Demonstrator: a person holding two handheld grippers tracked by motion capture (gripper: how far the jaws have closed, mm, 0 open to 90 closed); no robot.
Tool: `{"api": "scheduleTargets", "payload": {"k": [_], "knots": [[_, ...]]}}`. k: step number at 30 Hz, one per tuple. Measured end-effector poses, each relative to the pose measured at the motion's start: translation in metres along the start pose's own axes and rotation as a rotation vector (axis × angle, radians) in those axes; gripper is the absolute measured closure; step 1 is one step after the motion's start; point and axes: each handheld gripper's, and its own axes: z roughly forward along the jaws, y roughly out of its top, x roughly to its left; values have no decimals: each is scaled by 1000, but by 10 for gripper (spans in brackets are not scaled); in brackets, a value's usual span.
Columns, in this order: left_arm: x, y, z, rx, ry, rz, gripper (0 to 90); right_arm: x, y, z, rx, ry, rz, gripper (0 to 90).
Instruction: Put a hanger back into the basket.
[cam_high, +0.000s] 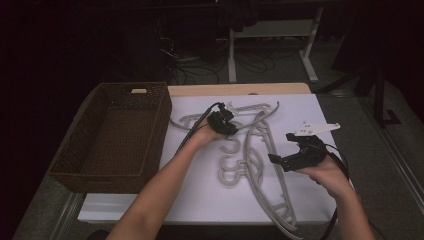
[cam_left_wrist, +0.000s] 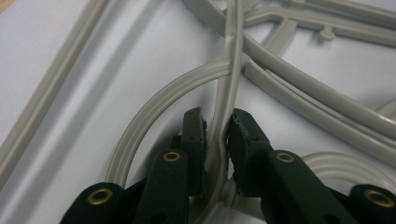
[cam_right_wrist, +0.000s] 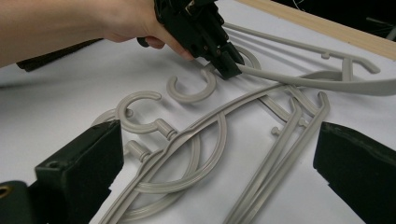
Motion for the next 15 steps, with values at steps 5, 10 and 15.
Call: {"api": "scheduleTargets", "payload": {"k": [5,10,15], "knots": [[-1,2,-4,-20,-4,24,804,0,0,0,1,0,-1,14],[-3,5,-11,-38,-2,49,812,0,0,0,-1,0,0,14],[-10,11,-20,-55,-33,95,818,0,0,-2,-6,-6,5,14]]}}
